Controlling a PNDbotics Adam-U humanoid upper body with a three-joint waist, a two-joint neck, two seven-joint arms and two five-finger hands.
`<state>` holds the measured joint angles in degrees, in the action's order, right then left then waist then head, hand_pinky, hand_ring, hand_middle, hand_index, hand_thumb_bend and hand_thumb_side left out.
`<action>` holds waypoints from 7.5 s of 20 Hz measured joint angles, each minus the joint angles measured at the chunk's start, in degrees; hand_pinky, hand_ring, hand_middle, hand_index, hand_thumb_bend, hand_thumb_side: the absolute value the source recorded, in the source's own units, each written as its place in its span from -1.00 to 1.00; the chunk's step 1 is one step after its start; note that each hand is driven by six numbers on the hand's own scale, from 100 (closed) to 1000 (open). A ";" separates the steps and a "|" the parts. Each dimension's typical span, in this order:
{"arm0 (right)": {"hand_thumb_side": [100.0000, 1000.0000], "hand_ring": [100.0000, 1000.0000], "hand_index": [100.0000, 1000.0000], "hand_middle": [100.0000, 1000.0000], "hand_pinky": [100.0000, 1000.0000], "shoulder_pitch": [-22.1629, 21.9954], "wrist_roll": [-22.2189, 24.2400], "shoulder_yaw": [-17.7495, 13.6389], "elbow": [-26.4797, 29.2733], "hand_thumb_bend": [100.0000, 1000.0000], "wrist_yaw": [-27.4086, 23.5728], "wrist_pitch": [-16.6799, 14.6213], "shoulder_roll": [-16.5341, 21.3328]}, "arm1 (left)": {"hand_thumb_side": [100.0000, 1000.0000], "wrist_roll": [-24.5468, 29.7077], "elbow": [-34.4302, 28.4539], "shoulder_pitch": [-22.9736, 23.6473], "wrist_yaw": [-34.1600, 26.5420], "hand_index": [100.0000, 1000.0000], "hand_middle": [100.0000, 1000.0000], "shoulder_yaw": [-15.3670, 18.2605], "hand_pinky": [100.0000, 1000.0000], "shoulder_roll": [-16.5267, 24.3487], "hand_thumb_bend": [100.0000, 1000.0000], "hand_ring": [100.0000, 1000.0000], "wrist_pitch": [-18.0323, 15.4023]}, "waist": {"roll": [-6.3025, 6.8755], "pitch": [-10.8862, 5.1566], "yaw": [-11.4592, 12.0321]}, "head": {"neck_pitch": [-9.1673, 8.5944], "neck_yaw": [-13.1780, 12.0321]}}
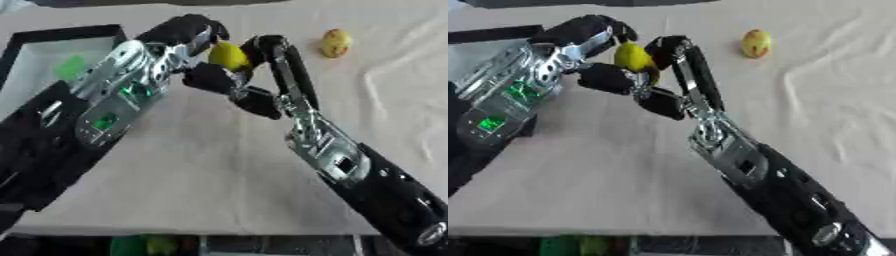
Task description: Pick up the objects with one hand, pass them to the other hand, and then place them into the box on the other side of the table.
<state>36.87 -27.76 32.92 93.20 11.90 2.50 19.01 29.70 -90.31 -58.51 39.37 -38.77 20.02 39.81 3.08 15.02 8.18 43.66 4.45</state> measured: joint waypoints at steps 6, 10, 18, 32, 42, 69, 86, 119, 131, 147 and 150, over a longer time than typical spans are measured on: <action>-1.00 -0.13 -0.14 -0.44 -0.04 -0.18 -0.22 0.30 0.40 -1.00 -0.01 0.25 0.43 | 0.01 0.28 0.22 -0.02 -0.05 0.60 0.48 -0.24 0.67 -0.37 -0.66 0.64 -0.28 | 0.01 0.00 -0.04 | 0.00 -0.08; -1.00 -0.13 -0.14 -0.44 -0.04 -0.40 -2.10 0.37 0.36 -1.00 1.23 2.73 0.43 | 0.05 1.20 0.40 -0.03 0.31 0.51 0.47 -0.41 0.68 -0.37 -0.65 0.64 -1.20 | 0.01 0.00 -0.04 | 0.00 -0.13; -1.00 -0.12 -0.14 -0.44 -0.04 -0.42 -4.33 0.68 -0.35 -1.00 4.69 7.73 0.41 | 0.01 2.55 0.46 -0.04 2.08 0.40 0.44 -0.54 0.66 -0.26 -0.66 0.63 -2.55 | 0.02 0.00 0.08 | 0.00 -0.25; -1.00 -0.13 -0.14 -0.44 -0.04 -0.41 -3.91 1.14 -0.64 -1.00 5.48 8.74 0.33 | 0.14 -0.04 0.80 0.10 -1.31 0.33 0.32 -0.59 0.57 -0.34 -0.80 0.56 0.05 | -0.01 0.00 -0.03 | -0.01 -0.31; -1.00 -0.13 -0.14 -0.44 -0.04 -0.56 -3.85 1.44 -0.75 -1.00 5.58 8.64 0.34 | -0.66 -2.37 1.36 0.06 -4.57 0.22 0.19 -0.94 0.50 -1.34 -1.00 0.50 2.37 | 0.00 0.00 -0.16 | -0.01 -0.48; -1.00 0.23 0.40 0.06 0.16 -0.68 -1.73 1.82 -2.00 -0.23 8.51 8.91 0.46 | -0.82 -8.71 3.24 0.08 -6.54 -0.30 -0.10 -1.56 0.34 -2.26 -1.00 0.28 3.48 | -0.20 0.00 -0.34 | 0.00 -0.87; -0.84 0.44 0.66 0.26 0.23 -1.08 1.45 1.88 -2.27 -0.32 12.36 16.73 0.42 | -0.84 -7.74 3.21 0.90 -2.88 -0.38 -0.17 -1.14 0.30 -1.73 -1.00 0.23 2.44 | -0.17 0.00 -0.40 | 0.01 -1.13; -0.88 0.40 0.61 0.22 0.21 -1.72 3.53 2.40 1.99 -0.36 10.27 18.10 2.76 | -0.81 -18.58 2.93 5.86 -7.84 -0.40 -0.20 14.88 0.21 10.95 -1.00 0.16 8.21 | -1.31 0.00 -1.04 | -1.77 -7.45; -0.92 0.39 0.61 0.21 0.20 -2.11 1.40 -0.07 7.50 -0.39 8.31 18.60 4.48 | -0.81 -25.20 12.57 8.79 -11.20 -0.35 -0.18 18.49 0.24 13.34 -1.00 0.18 8.12 | -2.26 0.02 -1.52 | -4.08 -13.14; -0.90 0.38 0.60 0.19 0.19 -2.10 1.28 -0.41 9.59 -0.43 7.00 18.97 4.91 | -0.23 -28.26 21.27 10.35 -10.63 0.58 0.33 21.00 0.62 13.35 -0.21 0.58 7.51 | -2.48 0.05 -1.81 | -3.92 -12.85; -0.90 0.38 0.60 0.19 0.19 -2.10 1.26 -0.42 9.62 -0.43 6.93 18.95 4.94 | -0.18 -26.91 22.38 10.64 -8.82 0.65 0.39 21.35 0.69 13.35 0.10 0.63 7.49 | -2.49 0.05 -1.82 | -3.63 -12.80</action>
<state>34.78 -26.51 32.50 102.83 18.83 21.45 23.95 2.80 -67.92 -47.87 30.55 -17.42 33.37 47.30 0.59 15.08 6.36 40.03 -8.35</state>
